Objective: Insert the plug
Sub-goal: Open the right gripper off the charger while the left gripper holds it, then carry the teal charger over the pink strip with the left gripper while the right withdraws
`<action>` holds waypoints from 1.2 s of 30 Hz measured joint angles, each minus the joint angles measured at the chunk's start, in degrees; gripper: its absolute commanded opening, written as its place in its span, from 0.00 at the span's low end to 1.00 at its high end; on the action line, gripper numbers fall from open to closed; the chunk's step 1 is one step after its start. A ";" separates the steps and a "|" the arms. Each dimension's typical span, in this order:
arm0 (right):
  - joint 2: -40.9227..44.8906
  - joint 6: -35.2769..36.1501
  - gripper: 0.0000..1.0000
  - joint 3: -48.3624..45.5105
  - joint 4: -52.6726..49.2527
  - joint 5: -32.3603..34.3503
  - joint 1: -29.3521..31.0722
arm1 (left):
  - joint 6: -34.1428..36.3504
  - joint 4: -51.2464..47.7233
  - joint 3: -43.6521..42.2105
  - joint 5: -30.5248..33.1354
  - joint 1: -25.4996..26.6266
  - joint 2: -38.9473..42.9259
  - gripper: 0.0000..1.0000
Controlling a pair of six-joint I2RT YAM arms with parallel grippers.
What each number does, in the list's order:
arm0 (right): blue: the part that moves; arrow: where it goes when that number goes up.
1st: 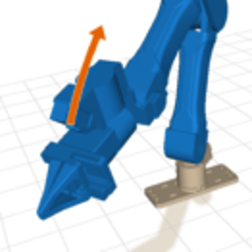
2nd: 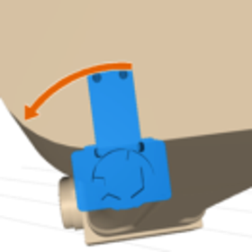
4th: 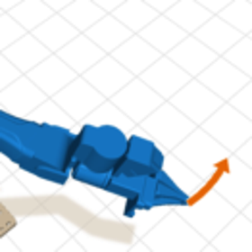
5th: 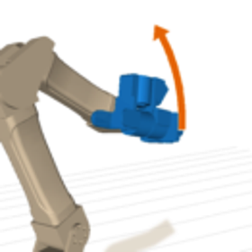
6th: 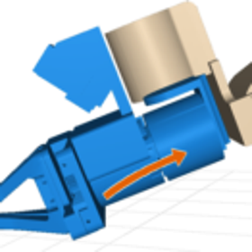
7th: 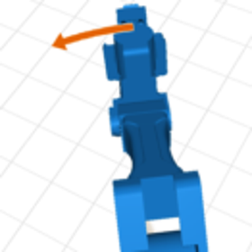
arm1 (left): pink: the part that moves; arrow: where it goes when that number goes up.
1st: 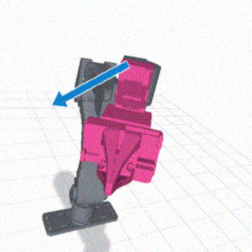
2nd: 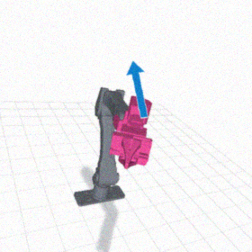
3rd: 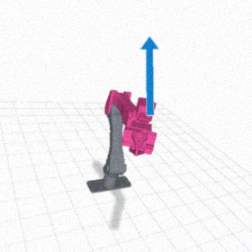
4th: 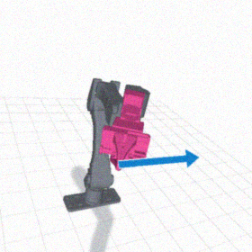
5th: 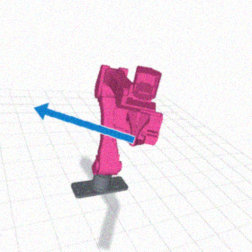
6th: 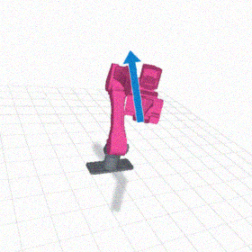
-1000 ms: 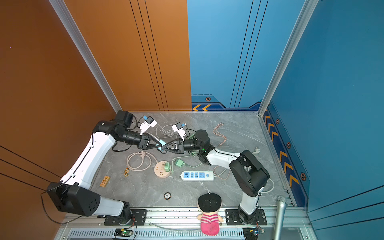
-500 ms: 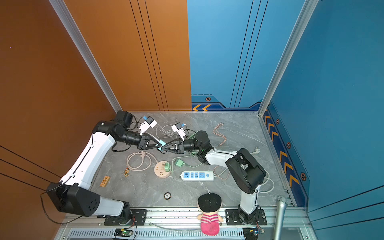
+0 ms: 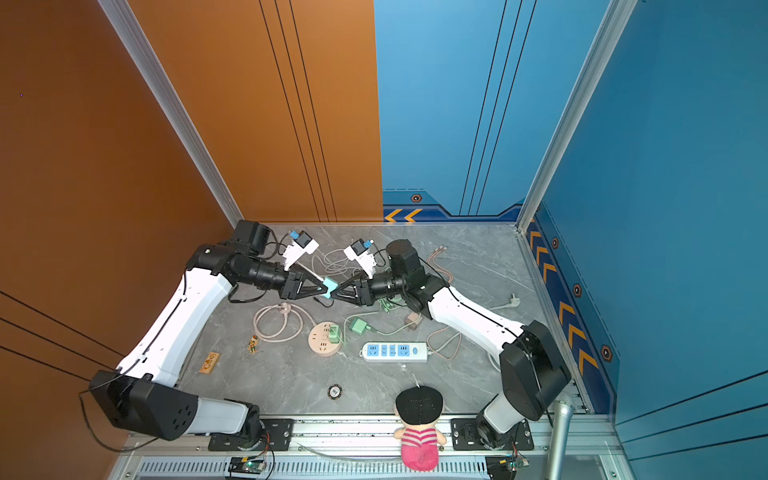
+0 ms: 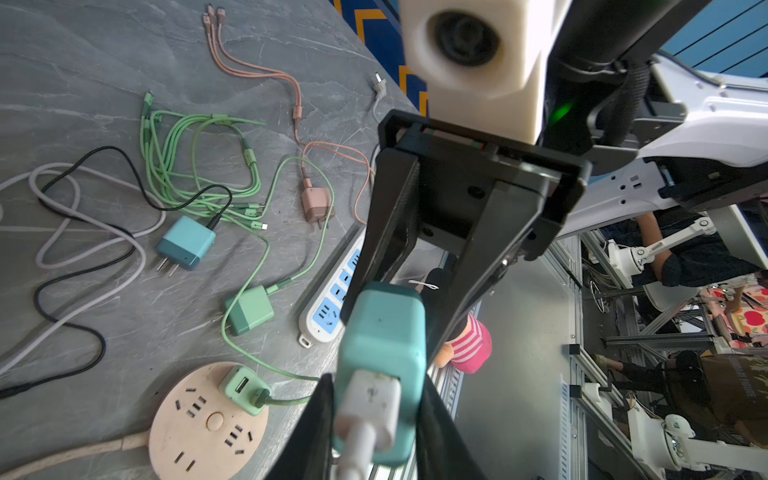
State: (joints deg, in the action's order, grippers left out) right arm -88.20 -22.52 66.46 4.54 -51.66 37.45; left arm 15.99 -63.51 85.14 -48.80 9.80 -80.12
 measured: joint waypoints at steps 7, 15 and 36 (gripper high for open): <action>1.01 3.30 0.37 -2.14 -8.04 4.00 -3.91 | -3.93 1.38 -1.62 5.62 -2.89 0.09 0.00; -0.11 3.91 0.40 -2.14 -10.58 7.76 -3.43 | -7.37 2.23 -1.66 13.31 -2.29 -0.26 0.00; 11.85 6.21 0.54 -3.43 -27.34 38.47 -10.21 | -21.90 2.49 -12.90 45.86 11.93 0.39 0.00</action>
State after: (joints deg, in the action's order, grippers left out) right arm -76.36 -16.32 63.02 -22.81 -13.19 27.24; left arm -5.91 -61.01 72.25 -2.94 21.74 -79.72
